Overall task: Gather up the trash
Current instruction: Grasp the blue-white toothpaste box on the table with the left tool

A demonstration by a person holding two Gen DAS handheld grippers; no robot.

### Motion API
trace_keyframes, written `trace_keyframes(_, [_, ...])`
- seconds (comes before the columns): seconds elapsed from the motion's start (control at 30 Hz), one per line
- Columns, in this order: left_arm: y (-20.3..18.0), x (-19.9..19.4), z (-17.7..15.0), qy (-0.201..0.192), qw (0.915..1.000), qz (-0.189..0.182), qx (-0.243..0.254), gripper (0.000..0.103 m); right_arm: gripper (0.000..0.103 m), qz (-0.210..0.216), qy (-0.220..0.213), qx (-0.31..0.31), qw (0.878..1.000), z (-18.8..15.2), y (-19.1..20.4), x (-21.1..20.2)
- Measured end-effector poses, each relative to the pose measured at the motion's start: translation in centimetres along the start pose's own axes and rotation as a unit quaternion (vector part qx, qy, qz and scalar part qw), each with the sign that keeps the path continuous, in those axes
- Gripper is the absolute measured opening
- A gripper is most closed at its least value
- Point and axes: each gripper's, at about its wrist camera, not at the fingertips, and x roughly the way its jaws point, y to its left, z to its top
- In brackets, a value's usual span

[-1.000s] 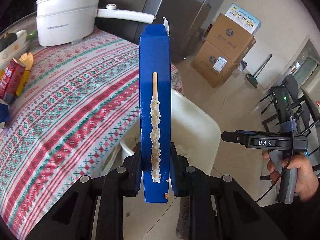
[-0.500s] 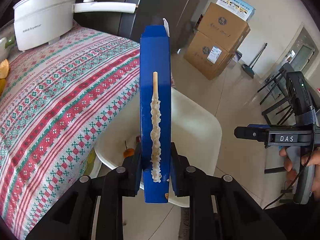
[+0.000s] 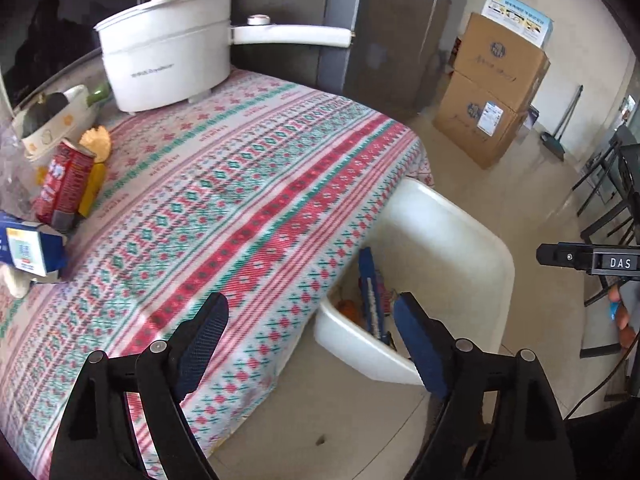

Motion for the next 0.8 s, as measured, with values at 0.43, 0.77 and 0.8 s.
trace_keyframes(0.43, [12.1,-4.4,-0.5,-0.021,0.9843,0.092,-0.149,0.099,0.084,0.027,-0.012,-0.031,0.999,1.5,6.8,-0.1])
trace_keyframes(0.77, [21.0,-5.0,-0.3,-0.043,0.9523,0.095,-0.287,0.103,0.084,0.049,-0.011,-0.041,0.998,2.2,11.0,0.6])
trace_keyframes(0.8, [21.6,-4.7,-0.2,-0.045,0.9482,0.086,-0.303,0.103,0.084,0.050,-0.011,-0.042,0.998,2.3,11.3,0.7])
